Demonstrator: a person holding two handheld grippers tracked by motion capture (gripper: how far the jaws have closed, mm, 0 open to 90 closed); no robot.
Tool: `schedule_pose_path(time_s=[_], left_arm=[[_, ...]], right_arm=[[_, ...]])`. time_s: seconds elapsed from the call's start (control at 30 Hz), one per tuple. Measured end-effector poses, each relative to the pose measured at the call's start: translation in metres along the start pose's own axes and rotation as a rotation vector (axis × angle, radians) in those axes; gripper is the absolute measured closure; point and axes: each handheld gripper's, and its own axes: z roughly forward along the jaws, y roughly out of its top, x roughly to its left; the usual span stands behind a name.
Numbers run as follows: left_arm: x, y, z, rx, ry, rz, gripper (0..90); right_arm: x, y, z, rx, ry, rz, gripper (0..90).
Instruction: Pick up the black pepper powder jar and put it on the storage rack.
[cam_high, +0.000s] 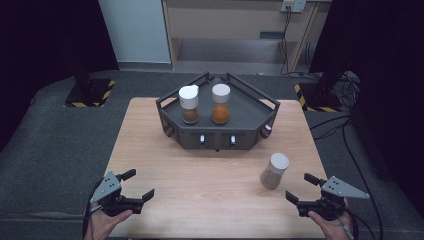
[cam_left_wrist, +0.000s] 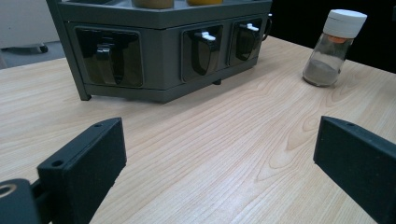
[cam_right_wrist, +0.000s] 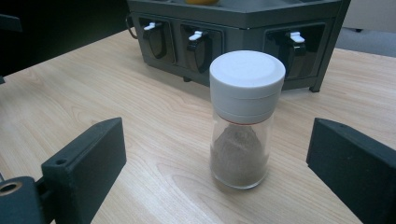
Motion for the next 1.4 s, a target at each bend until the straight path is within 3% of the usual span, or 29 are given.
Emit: schedule_pose_path(time_s=[0.63,1.17,1.4], left_arm=[[0.000,0.000,-0.001,-0.001,0.004,-0.003,1.4],[0.000,0.000,-0.001,0.000,0.015,-0.012,1.4],[0.000,-0.001,-0.001,-0.001,0.014,-0.014,1.4]], right_arm=[[0.000,0.001,-0.005,-0.009,-0.007,0.007,3.4],[-0.003,0.016,-0.007,-0.012,0.011,-0.004,2.1],[-0.007,0.024,-0.007,-0.011,0.021,0.013,2.0]])
